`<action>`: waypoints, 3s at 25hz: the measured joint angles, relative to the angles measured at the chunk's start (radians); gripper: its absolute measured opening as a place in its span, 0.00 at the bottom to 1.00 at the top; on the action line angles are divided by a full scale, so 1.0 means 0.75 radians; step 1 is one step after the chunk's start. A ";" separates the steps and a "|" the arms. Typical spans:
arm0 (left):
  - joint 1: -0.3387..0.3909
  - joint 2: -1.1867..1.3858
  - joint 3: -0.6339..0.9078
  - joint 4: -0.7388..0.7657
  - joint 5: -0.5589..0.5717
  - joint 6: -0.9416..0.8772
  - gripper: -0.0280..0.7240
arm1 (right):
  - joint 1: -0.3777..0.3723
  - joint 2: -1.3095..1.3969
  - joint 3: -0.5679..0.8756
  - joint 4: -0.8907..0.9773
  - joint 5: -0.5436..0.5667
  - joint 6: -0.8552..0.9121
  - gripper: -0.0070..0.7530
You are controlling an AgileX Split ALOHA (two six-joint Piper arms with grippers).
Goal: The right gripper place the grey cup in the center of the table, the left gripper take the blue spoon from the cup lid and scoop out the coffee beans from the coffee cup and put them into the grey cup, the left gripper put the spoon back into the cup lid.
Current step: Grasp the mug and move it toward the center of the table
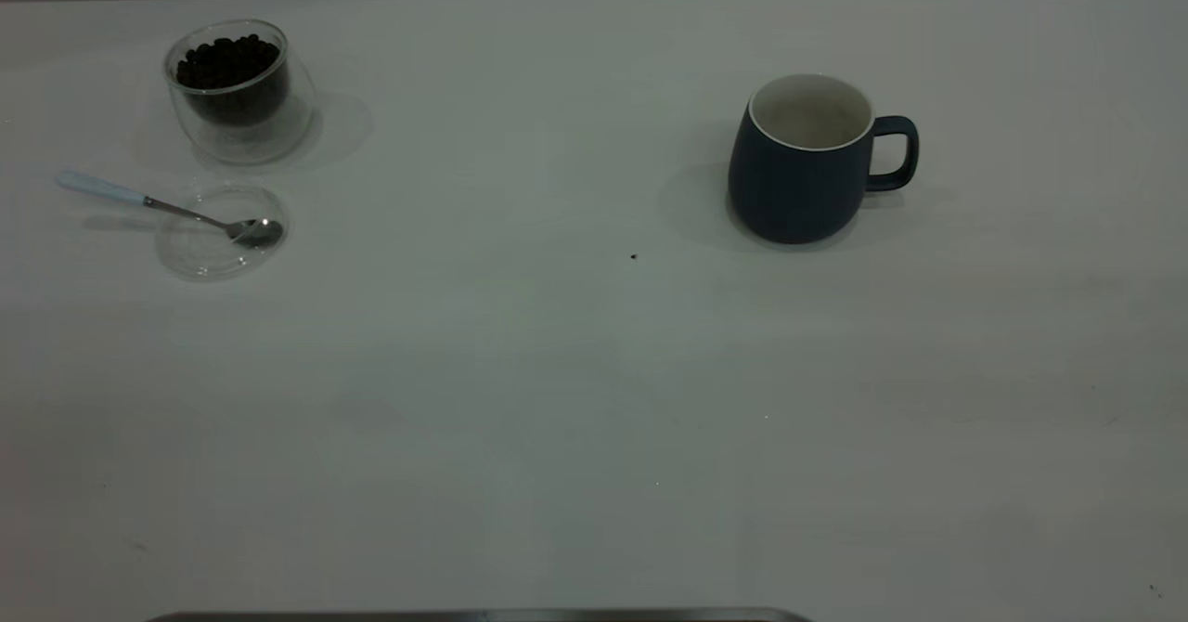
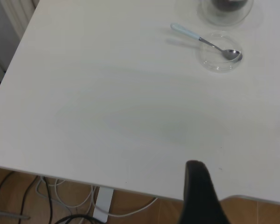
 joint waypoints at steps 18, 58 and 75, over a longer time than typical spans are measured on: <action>0.000 0.000 0.000 0.000 0.000 -0.002 0.75 | 0.009 1.256 -0.086 0.982 -0.922 -0.837 0.63; 0.000 0.000 0.000 0.000 0.000 -0.001 0.75 | 0.131 3.148 -1.156 1.970 -0.650 -1.939 0.63; 0.000 0.000 0.000 0.000 0.000 -0.001 0.75 | 0.196 3.247 -1.160 2.016 -0.653 -1.963 0.54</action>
